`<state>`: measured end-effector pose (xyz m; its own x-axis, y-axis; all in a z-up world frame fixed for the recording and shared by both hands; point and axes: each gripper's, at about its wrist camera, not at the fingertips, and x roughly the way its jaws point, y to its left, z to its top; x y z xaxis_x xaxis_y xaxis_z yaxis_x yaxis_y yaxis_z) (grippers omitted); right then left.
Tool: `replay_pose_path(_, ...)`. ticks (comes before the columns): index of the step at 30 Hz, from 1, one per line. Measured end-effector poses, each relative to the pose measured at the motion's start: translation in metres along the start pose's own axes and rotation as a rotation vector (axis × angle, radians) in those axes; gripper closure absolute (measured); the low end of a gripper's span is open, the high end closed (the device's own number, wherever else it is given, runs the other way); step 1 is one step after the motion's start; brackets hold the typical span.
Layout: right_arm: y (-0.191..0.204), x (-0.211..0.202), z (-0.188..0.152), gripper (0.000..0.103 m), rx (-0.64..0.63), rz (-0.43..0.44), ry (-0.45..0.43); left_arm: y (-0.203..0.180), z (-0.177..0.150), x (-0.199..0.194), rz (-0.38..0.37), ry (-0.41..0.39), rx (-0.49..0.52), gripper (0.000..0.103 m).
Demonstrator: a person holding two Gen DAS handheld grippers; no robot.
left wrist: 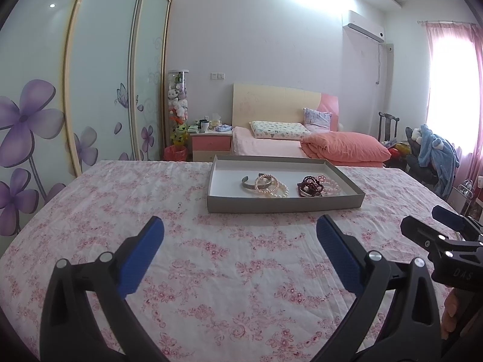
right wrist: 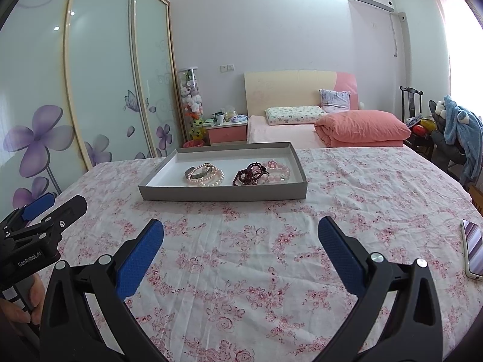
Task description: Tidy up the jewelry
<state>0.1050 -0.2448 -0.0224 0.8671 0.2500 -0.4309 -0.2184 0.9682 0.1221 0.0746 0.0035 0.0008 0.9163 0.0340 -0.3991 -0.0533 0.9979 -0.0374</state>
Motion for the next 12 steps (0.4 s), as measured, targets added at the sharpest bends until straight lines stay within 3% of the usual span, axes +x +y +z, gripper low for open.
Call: replay_pose_path(12, 0.0002, 0.0001, -0.0009, 0.002, 0.001, 0.001, 0.002, -0.0024, -0.0031, -0.001, -0.008, 0.01, 0.001, 0.004)
